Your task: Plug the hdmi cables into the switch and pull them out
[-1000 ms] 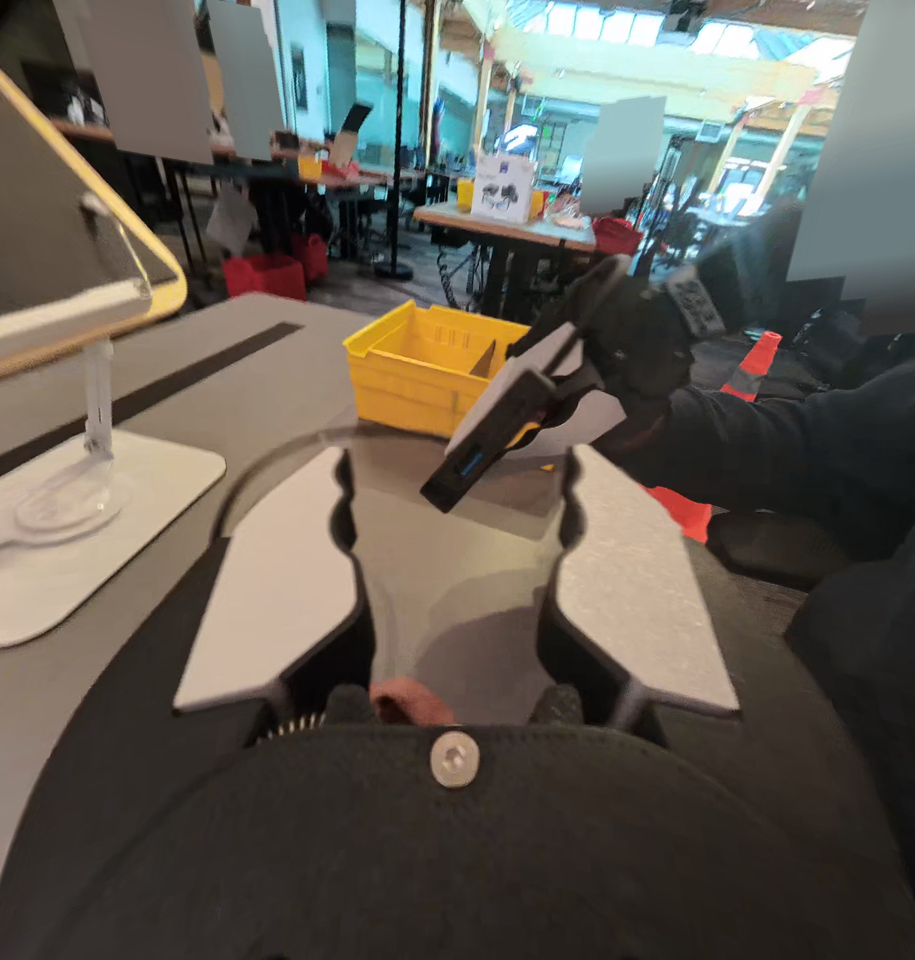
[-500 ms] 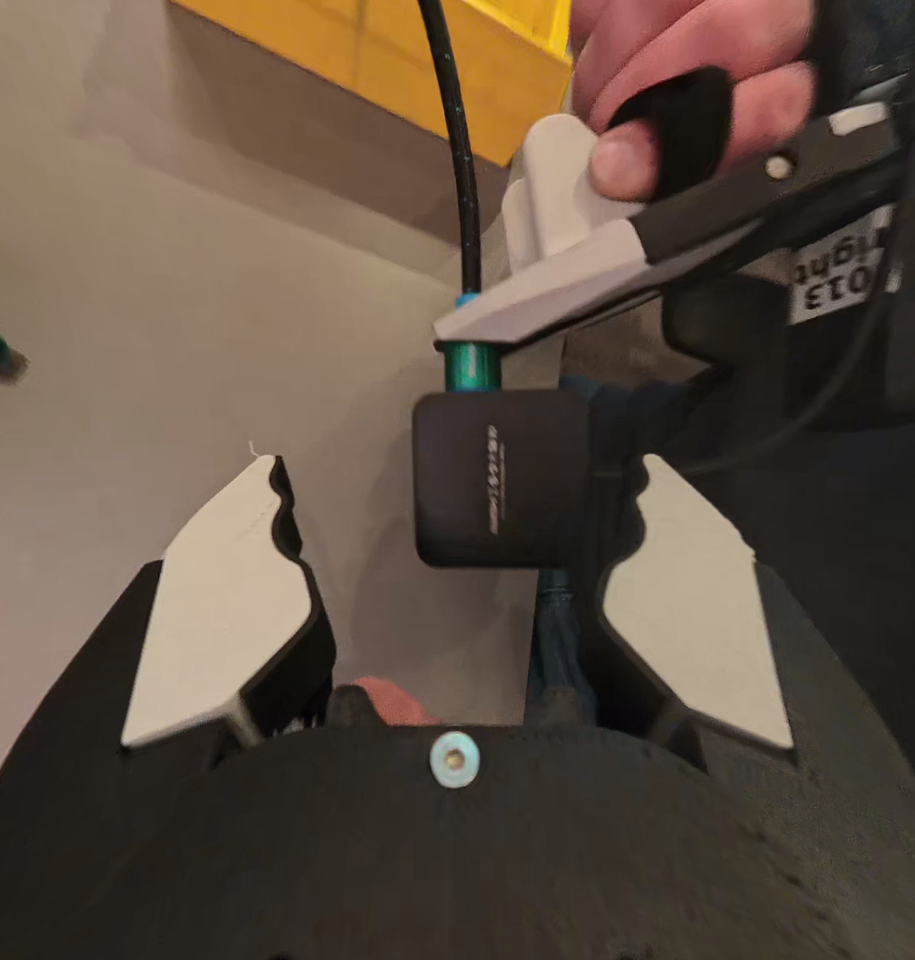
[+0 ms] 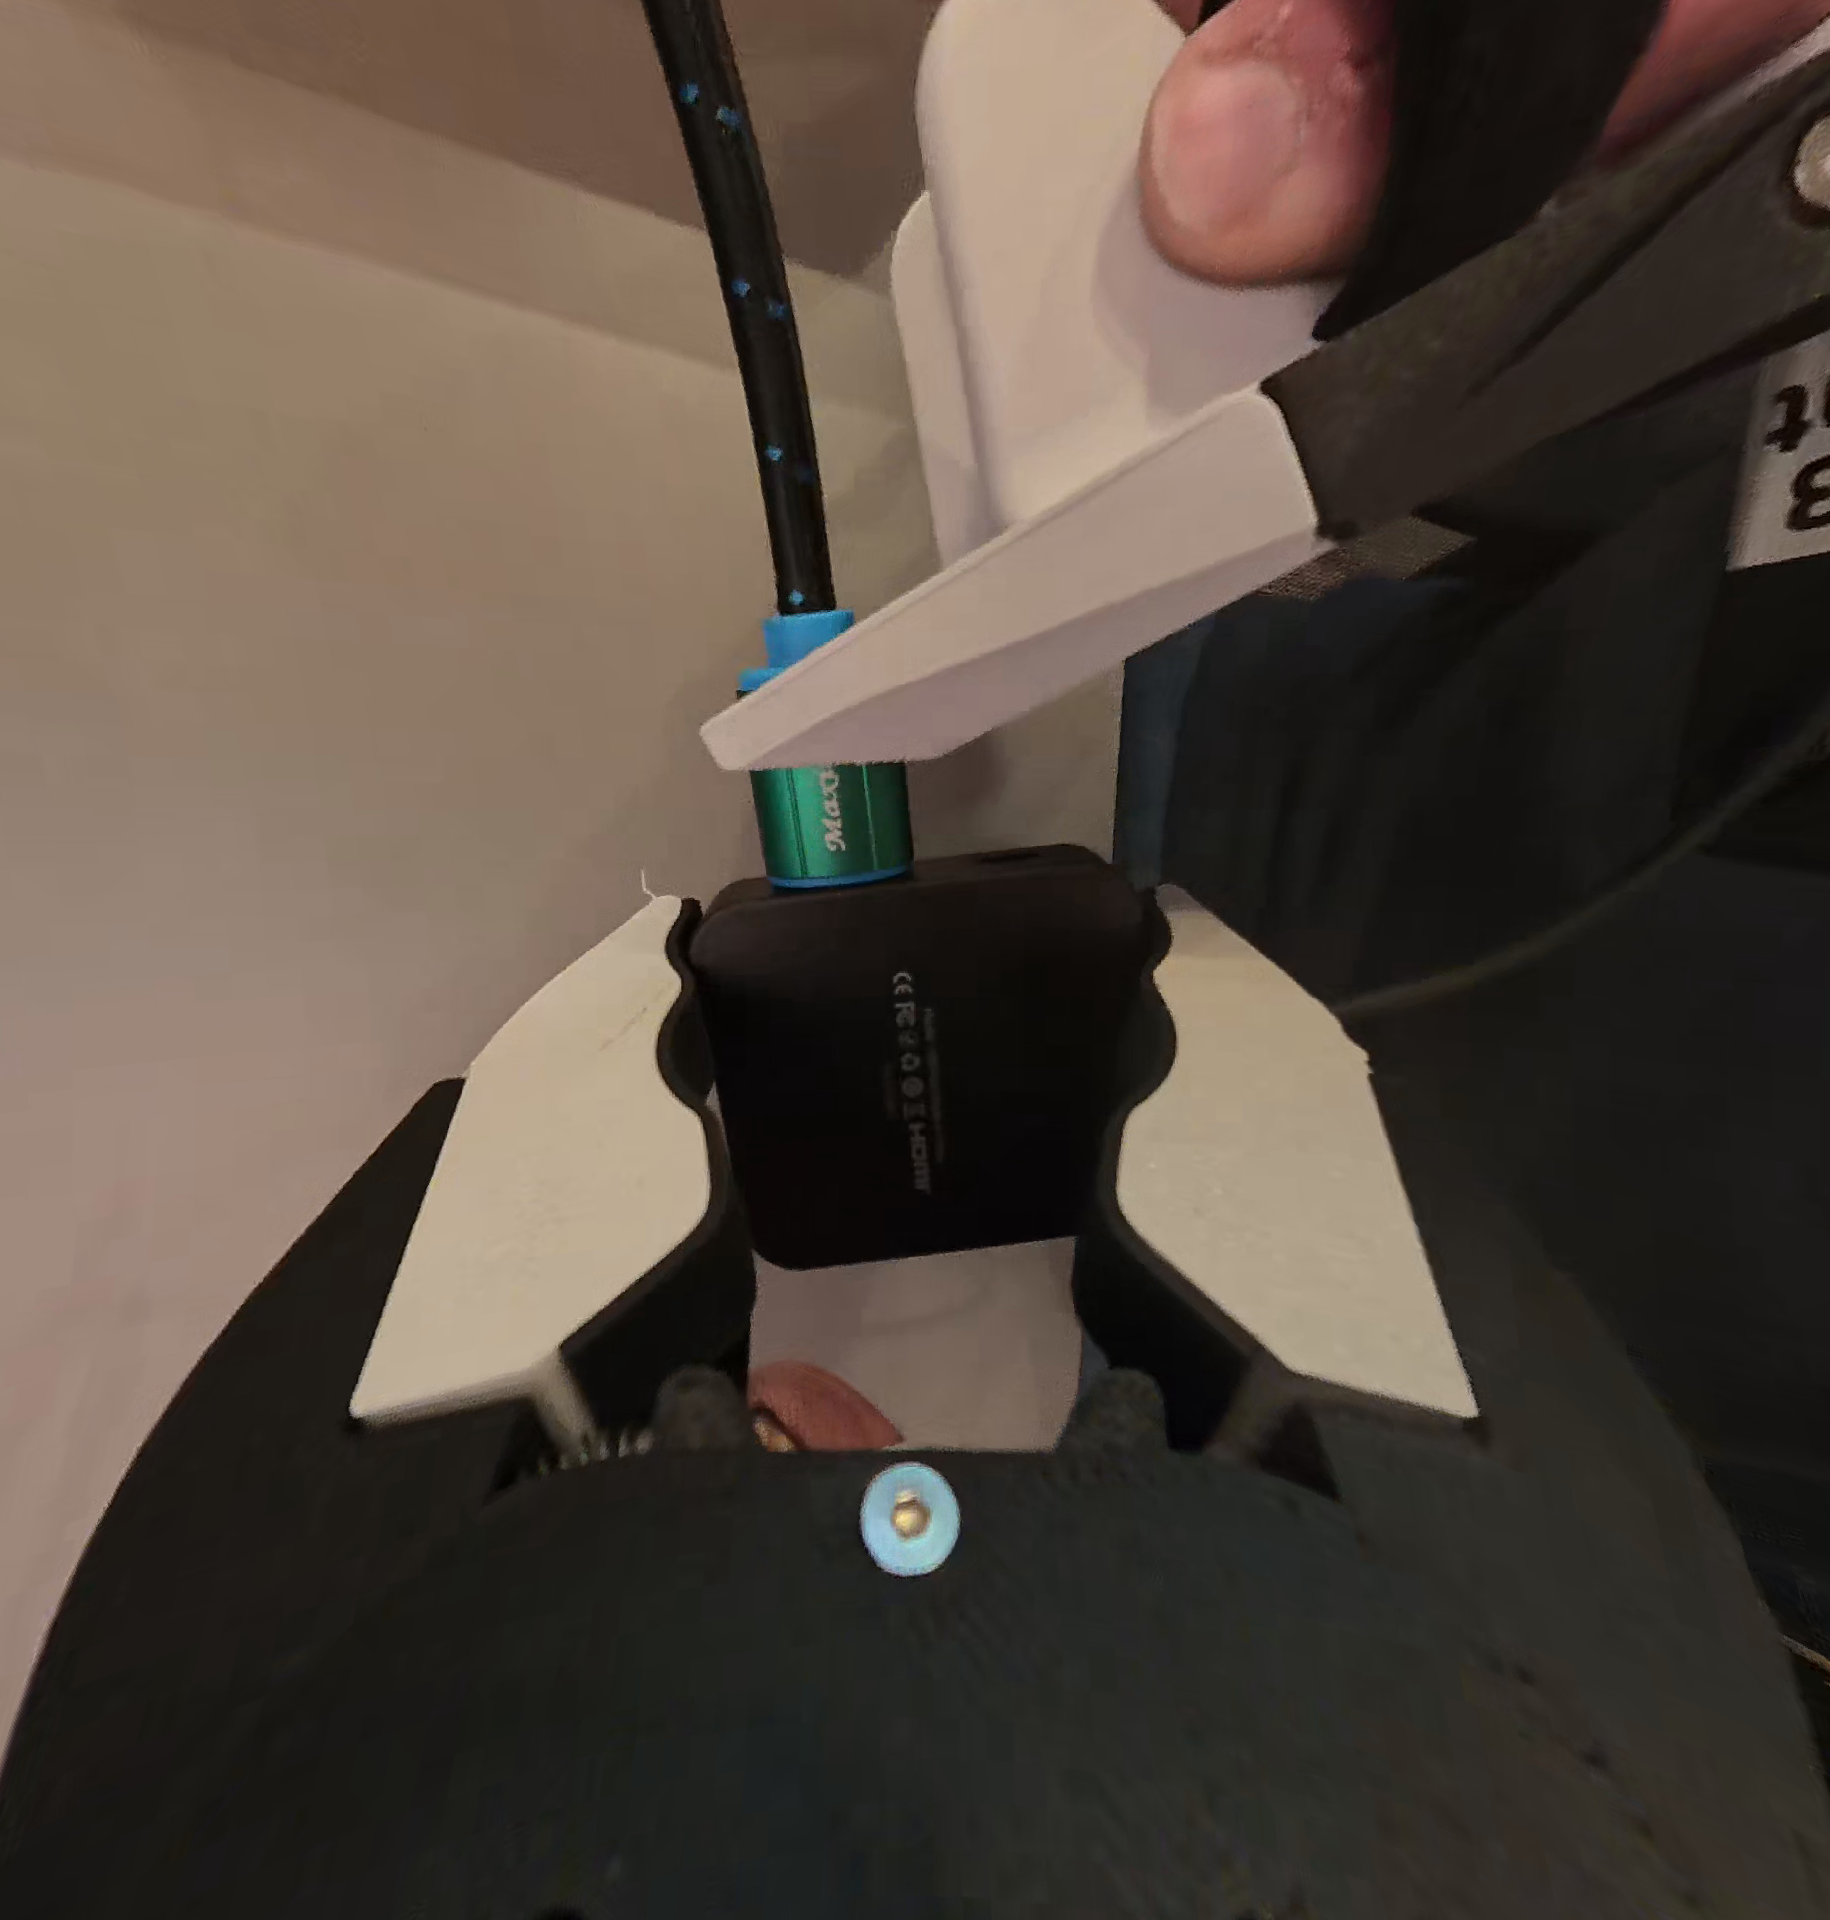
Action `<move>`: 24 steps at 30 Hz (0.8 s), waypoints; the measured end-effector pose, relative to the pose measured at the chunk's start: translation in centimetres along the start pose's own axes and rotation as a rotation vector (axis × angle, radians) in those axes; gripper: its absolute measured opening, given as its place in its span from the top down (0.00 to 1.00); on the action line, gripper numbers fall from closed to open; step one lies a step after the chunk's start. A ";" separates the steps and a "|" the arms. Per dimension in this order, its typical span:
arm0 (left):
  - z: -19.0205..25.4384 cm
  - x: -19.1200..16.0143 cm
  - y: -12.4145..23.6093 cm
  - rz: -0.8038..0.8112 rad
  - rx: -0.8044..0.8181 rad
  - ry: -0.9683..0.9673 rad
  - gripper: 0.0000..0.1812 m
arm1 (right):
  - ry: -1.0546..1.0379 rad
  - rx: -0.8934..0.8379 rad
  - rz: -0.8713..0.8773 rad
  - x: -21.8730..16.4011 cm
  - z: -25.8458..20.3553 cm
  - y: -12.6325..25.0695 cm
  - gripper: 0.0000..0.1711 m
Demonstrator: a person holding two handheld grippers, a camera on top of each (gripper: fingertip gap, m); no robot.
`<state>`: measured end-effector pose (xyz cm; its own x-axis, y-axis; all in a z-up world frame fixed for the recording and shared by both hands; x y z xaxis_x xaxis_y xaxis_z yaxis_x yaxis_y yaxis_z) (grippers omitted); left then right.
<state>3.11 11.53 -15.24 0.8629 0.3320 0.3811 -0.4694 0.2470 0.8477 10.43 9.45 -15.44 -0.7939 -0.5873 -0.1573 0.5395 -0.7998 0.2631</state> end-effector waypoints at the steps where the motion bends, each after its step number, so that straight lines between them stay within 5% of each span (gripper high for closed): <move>1: -0.1 0.0 0.0 0.010 0.008 -0.006 0.58 | -0.019 0.017 0.012 -0.1 0.0 0.0 0.95; 7: -0.5 0.0 1.2 0.083 -0.007 -0.014 0.58 | -0.270 0.040 0.094 -1.7 1.0 1.3 0.75; 12: -1.5 -0.9 2.8 0.202 0.015 0.007 0.59 | -0.518 0.070 0.196 -4.0 0.9 3.5 0.82; 20: -1.2 -2.1 5.8 0.407 0.019 -0.065 0.59 | -1.449 0.307 0.751 -3.7 -0.6 3.5 0.80; 24: -0.1 -2.1 5.8 0.436 -0.021 -0.120 0.59 | -1.576 0.344 0.920 -3.2 -0.3 1.2 0.71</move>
<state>-1.49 12.33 -11.13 0.5985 0.3018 0.7421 -0.7966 0.1258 0.5913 13.66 10.31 -14.90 0.0753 0.0365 0.9965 0.9847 -0.1602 -0.0685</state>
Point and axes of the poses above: each gripper's, where its closed fingertips meet, y back along the fingers, x out of its top, z = x × y across the jaws, the point moved 6 cm from there along y, back along the fingers, and after that the axes turned 8 degrees about y, right-handed, at the moved point
